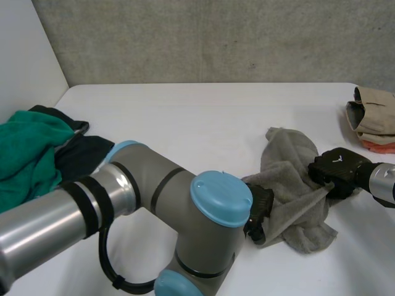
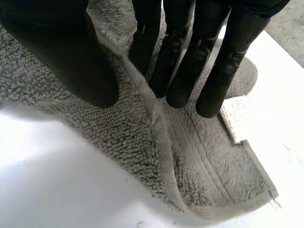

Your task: Fold the laundry.

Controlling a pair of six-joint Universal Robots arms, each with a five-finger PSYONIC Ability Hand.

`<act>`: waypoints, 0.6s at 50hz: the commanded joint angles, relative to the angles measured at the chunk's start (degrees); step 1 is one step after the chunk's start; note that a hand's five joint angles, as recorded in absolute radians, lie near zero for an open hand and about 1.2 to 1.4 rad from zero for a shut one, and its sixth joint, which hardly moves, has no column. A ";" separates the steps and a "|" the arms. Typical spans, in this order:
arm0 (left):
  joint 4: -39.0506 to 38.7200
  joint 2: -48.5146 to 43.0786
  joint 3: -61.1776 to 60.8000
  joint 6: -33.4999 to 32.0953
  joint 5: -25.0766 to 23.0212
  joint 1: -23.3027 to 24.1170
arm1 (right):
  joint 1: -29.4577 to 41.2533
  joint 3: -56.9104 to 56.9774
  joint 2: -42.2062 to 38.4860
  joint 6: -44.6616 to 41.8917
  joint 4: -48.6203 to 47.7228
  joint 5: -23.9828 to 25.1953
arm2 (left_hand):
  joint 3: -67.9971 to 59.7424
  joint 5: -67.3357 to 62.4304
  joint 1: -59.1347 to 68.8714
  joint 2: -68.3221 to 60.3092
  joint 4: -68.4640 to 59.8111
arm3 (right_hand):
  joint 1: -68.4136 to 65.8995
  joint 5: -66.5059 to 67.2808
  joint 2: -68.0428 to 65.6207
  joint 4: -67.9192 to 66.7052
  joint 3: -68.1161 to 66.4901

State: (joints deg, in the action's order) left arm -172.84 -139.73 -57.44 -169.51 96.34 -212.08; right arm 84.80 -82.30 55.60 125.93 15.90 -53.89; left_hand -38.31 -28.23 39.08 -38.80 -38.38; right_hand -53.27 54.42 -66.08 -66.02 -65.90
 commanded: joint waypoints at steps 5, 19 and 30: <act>-6.63 1.11 1.63 -0.38 2.88 -0.26 | 0.81 -0.14 3.01 4.58 -0.61 0.54 | -41.69 -41.77 40.92 -41.20 -41.62 | -26.73 15.58 -13.92 -13.98 -14.10; -9.71 23.80 -8.91 -6.01 7.99 -11.60 | 3.18 3.81 19.01 18.29 -0.44 -0.78 | -41.69 -41.77 40.92 -41.20 -41.62 | -26.73 15.58 -13.92 -13.98 -14.10; -8.83 19.49 -22.00 -2.76 2.80 -5.45 | 6.25 3.99 15.51 18.47 -0.70 -9.56 | -7.73 -7.81 6.96 -7.24 -7.66 | -26.73 15.58 -13.92 -13.98 -14.10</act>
State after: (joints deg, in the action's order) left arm -182.43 -118.31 -73.40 -174.86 100.42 -220.70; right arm 89.56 -78.83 73.54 145.02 15.36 -58.11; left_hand -40.26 -29.77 39.38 -40.06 -39.88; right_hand -57.21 56.32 -67.47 -67.90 -67.82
